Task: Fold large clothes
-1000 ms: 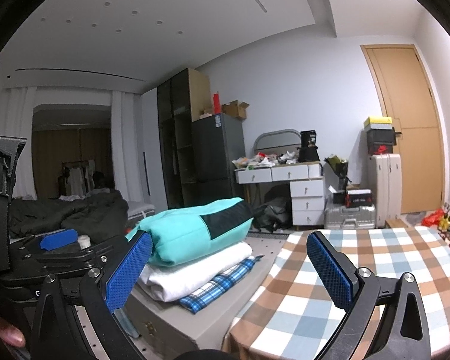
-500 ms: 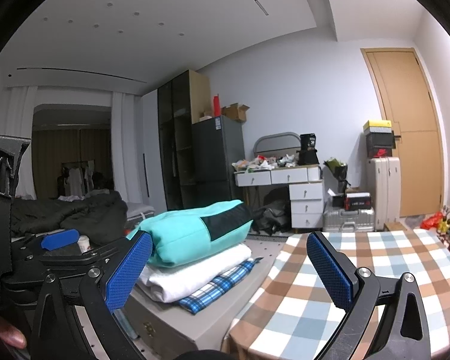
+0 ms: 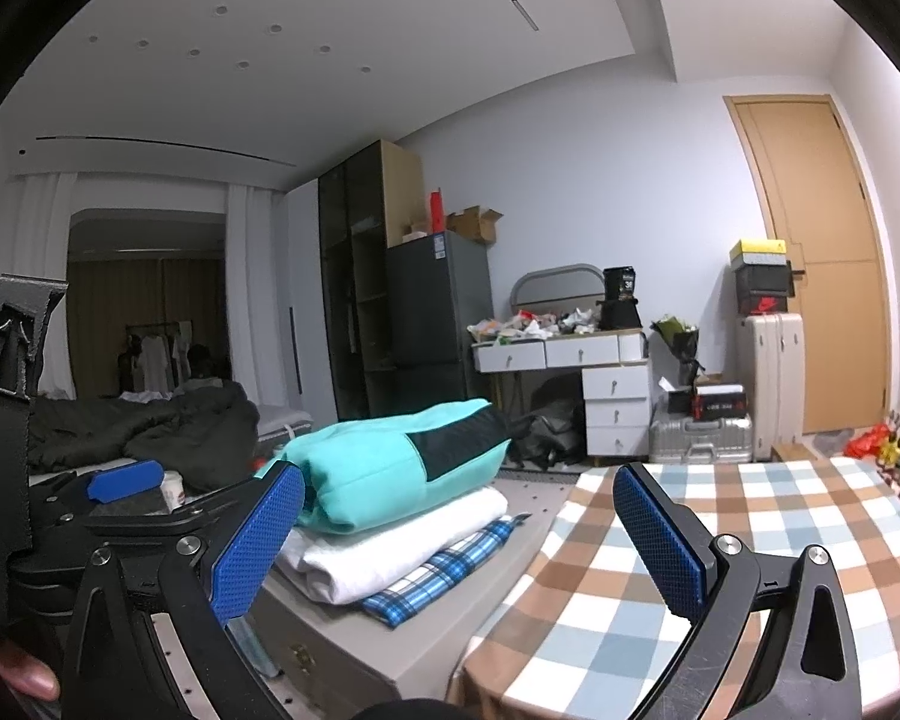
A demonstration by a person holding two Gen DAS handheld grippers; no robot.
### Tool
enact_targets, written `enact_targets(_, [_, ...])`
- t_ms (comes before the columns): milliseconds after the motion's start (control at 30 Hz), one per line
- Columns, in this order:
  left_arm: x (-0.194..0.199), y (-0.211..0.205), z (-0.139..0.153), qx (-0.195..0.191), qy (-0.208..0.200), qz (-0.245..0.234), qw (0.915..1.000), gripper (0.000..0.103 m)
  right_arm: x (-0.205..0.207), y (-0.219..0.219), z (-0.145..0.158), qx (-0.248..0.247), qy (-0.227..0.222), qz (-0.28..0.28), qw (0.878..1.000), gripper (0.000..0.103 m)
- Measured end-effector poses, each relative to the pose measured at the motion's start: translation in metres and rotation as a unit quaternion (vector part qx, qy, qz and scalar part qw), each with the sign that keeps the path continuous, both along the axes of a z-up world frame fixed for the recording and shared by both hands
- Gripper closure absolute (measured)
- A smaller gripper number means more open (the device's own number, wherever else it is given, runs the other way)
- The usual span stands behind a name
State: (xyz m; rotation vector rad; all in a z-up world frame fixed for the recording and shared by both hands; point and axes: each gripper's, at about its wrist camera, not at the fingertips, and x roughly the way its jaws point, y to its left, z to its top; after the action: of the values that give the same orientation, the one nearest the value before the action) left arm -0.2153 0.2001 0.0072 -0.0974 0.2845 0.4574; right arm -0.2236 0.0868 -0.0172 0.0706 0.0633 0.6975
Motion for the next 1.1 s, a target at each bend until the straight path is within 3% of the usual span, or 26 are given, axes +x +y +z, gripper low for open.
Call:
enact_targets(567, [0.001,0.012,0.002,0.001,-0.001,0.021,0.9998,0.001,0.002,0.005,-0.002,0.005,0.007,0.001,1.0,0.0])
enact_targets(1100, [0.006,0.001,0.0,0.013,0.005,0.011,0.9998,0.001,0.004,0.001,-0.003,0.01,0.013,-0.004,1.0,0.0])
